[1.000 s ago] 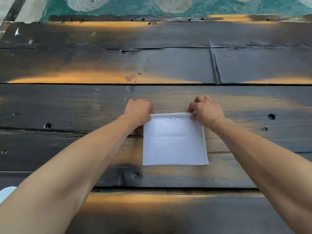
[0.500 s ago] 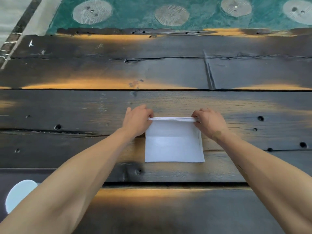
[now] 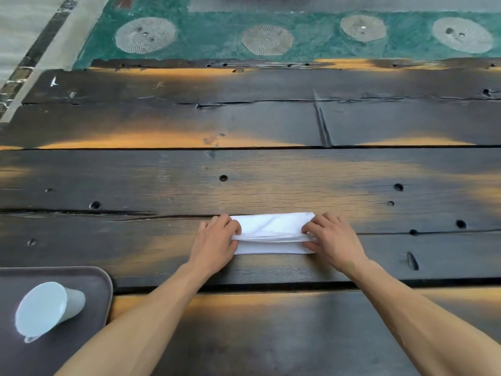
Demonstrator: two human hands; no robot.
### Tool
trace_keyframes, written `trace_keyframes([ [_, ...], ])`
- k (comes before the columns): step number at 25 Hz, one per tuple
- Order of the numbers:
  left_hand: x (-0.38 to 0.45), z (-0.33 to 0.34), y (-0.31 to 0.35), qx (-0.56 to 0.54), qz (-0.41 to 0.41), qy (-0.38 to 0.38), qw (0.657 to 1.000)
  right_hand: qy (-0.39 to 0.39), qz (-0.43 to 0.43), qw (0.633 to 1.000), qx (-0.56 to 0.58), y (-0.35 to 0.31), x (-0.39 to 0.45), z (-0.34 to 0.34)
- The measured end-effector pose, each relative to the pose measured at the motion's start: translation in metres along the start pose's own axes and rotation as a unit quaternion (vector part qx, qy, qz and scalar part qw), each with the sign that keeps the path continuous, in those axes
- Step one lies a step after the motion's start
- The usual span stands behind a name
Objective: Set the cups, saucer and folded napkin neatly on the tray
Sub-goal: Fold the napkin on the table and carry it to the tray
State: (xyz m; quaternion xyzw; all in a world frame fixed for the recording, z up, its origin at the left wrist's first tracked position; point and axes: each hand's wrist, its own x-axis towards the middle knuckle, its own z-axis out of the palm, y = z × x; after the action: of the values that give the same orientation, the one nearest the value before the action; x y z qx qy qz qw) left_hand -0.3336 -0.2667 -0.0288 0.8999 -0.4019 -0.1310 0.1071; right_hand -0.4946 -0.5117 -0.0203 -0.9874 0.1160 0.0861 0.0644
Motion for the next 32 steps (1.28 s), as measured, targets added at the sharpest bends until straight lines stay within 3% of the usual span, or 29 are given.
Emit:
trace_keyframes([
  [11,-0.016,0.021,-0.005,0.003,0.013,-0.088,0.996,0.01,-0.022,1.0,0.01,-0.008,-0.014,0.025],
  [22,-0.007,0.019,0.014,0.032,0.003,-0.111,0.993,0.072,-0.003,0.997,-0.01,-0.014,-0.014,0.033],
  [24,0.004,0.017,0.019,0.043,0.005,-0.08,0.996,0.113,0.013,0.993,-0.012,-0.024,0.0,0.029],
  [26,0.018,0.02,0.027,0.05,0.013,0.01,0.999,0.132,0.015,0.991,-0.006,-0.036,0.018,0.025],
  [28,0.029,0.026,0.038,0.039,0.01,0.046,0.998,0.085,0.016,0.996,0.005,-0.049,0.033,0.025],
  [32,0.029,0.059,0.052,0.085,-0.001,-0.022,0.996,-0.021,0.013,1.0,-0.012,-0.053,0.04,0.05],
])
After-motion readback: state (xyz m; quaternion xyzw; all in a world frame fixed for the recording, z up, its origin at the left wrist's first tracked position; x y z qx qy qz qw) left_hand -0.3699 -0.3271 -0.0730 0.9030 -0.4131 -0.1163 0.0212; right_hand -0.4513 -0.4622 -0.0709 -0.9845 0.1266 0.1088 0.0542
